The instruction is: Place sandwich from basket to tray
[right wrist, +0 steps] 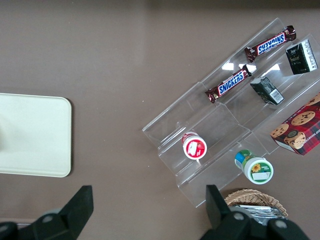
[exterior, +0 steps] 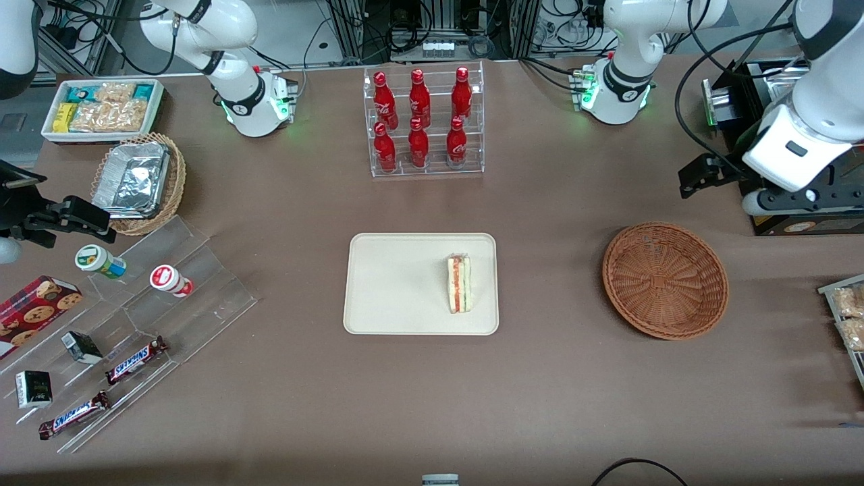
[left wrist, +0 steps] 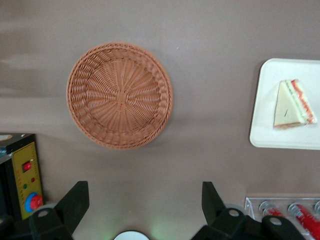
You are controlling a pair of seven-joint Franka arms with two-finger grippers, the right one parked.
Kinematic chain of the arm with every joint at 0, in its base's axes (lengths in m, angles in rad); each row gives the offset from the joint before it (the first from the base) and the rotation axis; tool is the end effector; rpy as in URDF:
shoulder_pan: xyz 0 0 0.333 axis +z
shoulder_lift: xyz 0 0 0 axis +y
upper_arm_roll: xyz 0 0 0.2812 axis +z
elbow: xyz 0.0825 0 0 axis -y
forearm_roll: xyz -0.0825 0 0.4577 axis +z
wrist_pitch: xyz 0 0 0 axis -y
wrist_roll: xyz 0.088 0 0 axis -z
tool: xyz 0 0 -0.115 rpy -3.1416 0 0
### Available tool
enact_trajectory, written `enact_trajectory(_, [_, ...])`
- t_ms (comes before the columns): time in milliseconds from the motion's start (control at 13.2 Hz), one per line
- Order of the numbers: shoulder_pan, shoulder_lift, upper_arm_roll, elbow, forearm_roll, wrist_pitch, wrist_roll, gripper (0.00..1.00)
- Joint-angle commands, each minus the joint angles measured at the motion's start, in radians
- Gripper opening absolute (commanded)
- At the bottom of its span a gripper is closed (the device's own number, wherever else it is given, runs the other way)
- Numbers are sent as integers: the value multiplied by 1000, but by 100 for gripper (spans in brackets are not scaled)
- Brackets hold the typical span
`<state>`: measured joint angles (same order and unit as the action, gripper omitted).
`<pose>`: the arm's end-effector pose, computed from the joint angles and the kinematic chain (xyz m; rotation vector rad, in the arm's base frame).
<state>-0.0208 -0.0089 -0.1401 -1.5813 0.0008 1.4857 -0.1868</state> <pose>0.6076 -0.0988 0.5744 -3.1215 -0.0406 0.1330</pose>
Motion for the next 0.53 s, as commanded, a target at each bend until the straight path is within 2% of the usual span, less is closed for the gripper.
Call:
enact_trajectory(0, [12, -19, -16, 0, 27, -28, 9, 100])
enact_trajectory(455, [22, -16, -10, 1, 21, 40, 7, 100])
